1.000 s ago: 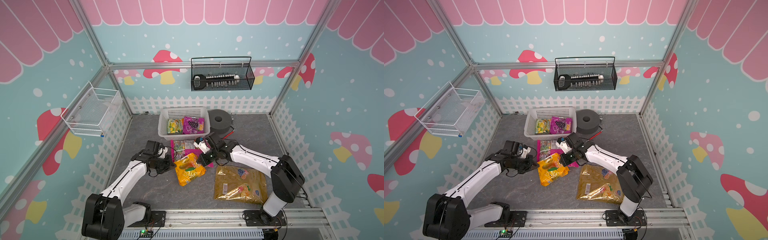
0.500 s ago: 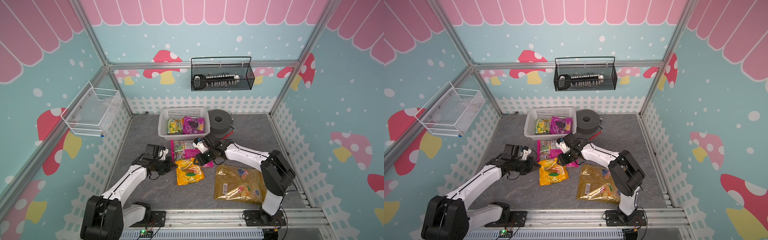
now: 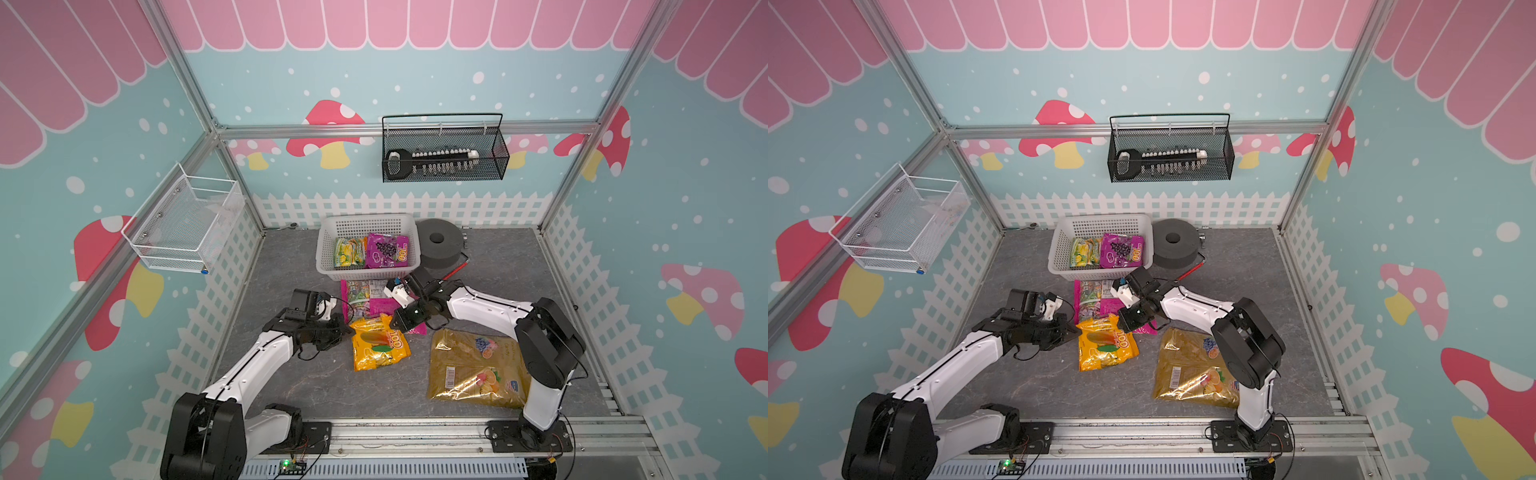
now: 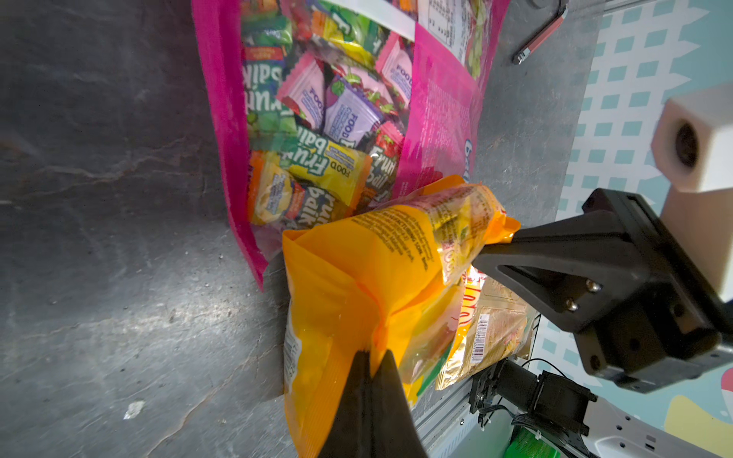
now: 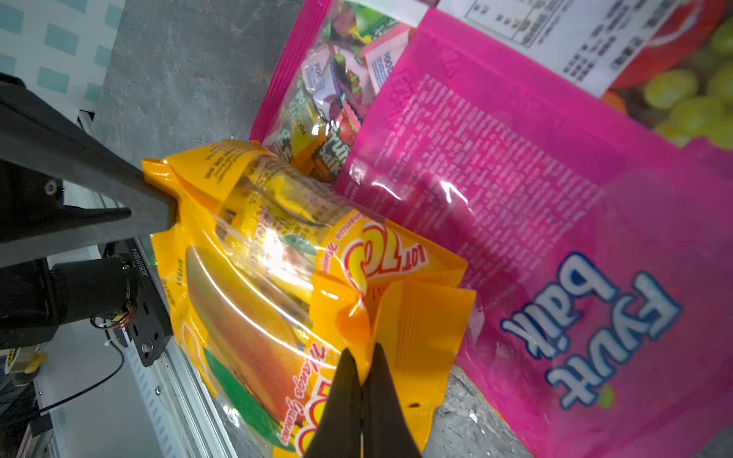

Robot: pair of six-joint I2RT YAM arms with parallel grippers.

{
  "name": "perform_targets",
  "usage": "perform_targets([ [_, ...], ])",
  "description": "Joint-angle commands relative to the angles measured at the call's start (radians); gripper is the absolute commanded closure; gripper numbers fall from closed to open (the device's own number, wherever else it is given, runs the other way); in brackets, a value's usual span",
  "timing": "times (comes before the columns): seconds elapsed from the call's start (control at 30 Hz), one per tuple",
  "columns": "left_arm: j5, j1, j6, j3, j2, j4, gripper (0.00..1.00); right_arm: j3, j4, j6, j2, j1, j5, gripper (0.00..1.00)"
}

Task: Put the candies in the basket
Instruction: Pick up the candy at the center of the board, then place the candy in the basket.

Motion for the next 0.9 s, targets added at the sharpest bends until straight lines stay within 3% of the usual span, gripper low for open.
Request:
perform_targets([
  [0.0,-0.044,0.009,0.008,0.083,-0.035,0.054,1.0,0.03,0.032,-0.019,-0.08,-0.001,-0.052,1.0],
  [0.23,-0.131,0.011,0.041,0.221,-0.079,0.044,1.0,0.159,0.05,0.031,-0.116,-0.001,-0.093,1.0],
  [0.37,-0.236,0.011,0.066,0.298,-0.096,0.038,1.0,0.226,0.111,0.061,-0.104,-0.002,-0.069,1.0],
  [0.5,-0.373,0.015,0.119,0.364,-0.074,0.106,1.0,0.344,0.144,0.069,-0.05,-0.002,-0.024,1.0],
  [0.87,-0.539,0.022,0.208,0.535,0.065,0.244,1.0,0.692,0.17,0.037,0.201,-0.002,0.066,1.0],
])
